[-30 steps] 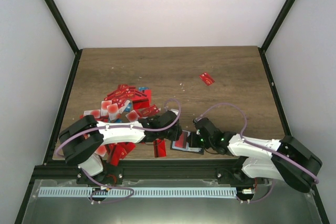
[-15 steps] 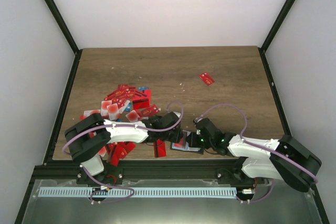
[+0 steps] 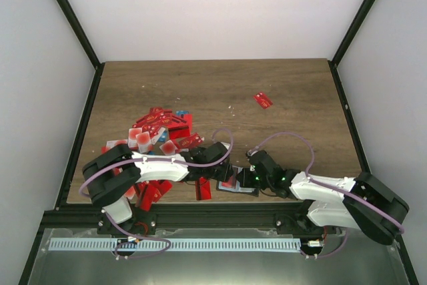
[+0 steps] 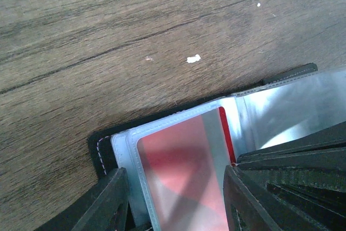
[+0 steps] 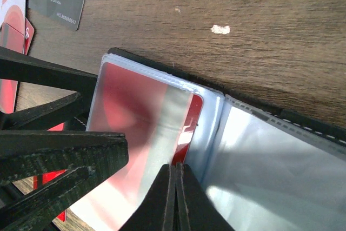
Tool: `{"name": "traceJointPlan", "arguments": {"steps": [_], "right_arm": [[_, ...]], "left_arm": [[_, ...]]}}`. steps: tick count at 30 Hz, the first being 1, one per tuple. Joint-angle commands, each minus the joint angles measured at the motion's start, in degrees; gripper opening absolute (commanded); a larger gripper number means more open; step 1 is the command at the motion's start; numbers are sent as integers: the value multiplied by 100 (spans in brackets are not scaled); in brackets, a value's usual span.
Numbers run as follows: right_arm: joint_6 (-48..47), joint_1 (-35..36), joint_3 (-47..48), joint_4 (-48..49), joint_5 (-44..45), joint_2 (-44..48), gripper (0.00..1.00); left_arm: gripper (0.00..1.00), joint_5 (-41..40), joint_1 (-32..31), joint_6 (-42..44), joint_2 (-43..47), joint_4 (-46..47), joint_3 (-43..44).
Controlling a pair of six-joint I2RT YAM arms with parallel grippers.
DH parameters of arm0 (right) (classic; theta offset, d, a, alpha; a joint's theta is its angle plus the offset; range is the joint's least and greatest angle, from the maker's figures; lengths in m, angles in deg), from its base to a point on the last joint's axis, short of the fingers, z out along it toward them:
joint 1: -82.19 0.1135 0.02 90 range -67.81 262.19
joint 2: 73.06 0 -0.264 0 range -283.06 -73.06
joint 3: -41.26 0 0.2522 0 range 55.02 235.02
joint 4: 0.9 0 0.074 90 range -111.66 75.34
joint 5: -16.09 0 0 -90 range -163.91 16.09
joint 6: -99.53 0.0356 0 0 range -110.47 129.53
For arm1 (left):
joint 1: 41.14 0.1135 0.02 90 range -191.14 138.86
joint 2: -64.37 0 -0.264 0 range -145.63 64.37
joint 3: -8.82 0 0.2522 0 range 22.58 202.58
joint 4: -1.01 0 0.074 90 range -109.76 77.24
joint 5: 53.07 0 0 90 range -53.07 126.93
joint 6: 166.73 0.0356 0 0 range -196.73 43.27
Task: Put the credit cards into the card holder
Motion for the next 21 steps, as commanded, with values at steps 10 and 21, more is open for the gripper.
{"name": "traceJointPlan", "arguments": {"steps": [10,21], "right_arm": [[33,-69,-136,-345,140,-53,1],[33,-70,-93,-493,169,86,1]], "left_arm": [[50,119,-98,-17,64,-36,240],[50,-168,-239,-35,189,-411,445]]}}
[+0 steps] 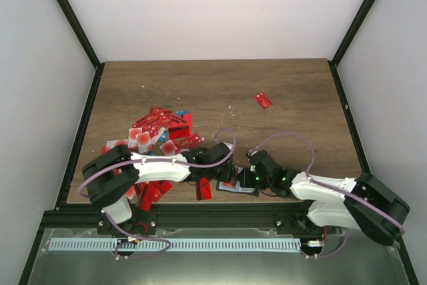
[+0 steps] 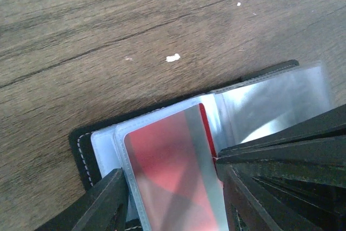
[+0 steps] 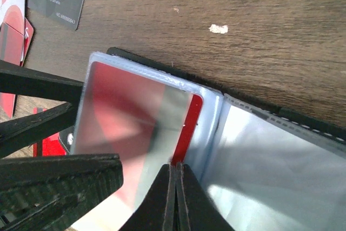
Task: Put the credit cards into the card holder
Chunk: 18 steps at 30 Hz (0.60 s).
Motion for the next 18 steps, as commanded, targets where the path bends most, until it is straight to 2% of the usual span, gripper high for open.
{"name": "traceJointPlan", "arguments": {"steps": [1,18], "right_arm": [[37,-70,-78,-510,187,115,1],[-11,-140,127,-1190,422,683,1]], "left_arm": [[50,-97,-150,-27,161,-185,282],[50,-222,-411,-22,-71,-336,711]]}}
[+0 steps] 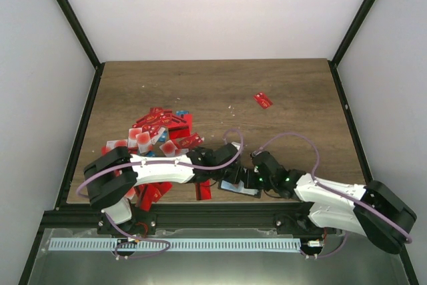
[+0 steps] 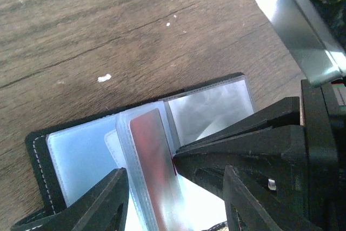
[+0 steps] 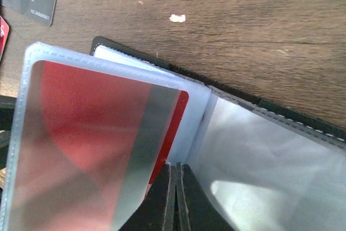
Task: Put the credit cards into the card holder
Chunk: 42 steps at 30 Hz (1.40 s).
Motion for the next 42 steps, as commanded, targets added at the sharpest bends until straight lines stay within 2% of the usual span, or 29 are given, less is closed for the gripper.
{"name": "traceJointPlan", "arguments": {"steps": [1,16,27,35,42], "right_arm": [[-5,-100,129,-575,284,341,1],[0,-213,205,-1303,264,1385,2],[254,-308,23,-1554,148,1993,12],[514,-431,-71,-1970,167,2837,18],[786,-450,-137,-2270,210,3334,19]], "left_arm": [[50,-119,-59,-27,-72,-106,213],[49,-142,-189,-26,-336,-160,544],[49,-111,-301,-28,-524,-214,843],[30,-206,-324,-253,-528,-127,928],[26,-198,-324,-292,-652,-39,921]]}}
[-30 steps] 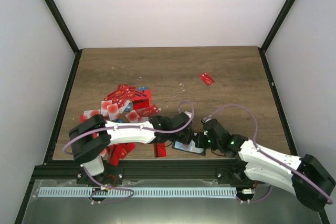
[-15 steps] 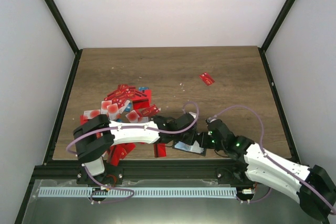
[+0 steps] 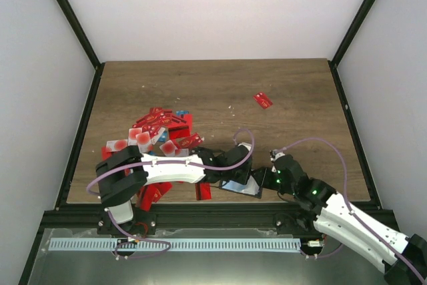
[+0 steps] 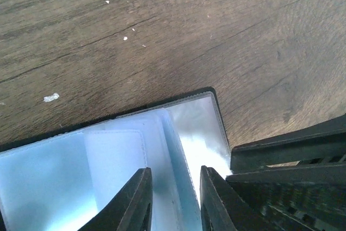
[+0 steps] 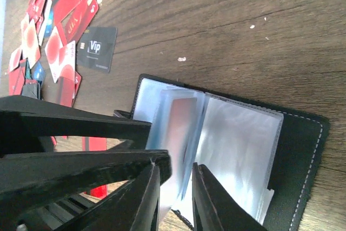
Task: Put the credit cards into the card holder
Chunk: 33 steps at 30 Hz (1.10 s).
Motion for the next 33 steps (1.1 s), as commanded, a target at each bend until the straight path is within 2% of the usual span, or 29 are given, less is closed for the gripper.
{"name": "traceJointPlan", "arguments": {"steps": [1,6,27,33], "right_arm": [[243,-31,-55,-139,-20,233,19],[222,-31,-232,121,-337,291,26],[192,-32,-525,968,-1089,8,26],[125,-31,-442,961,-1210,109,26]], "left_arm": [[26,4,-38,-61,-176,208,145],[25,-95,-38,-51,-252,190,158],[24,-130,-34,-63,-202,315,31],[15,-154,-29,-48,-171,310,18]]}}
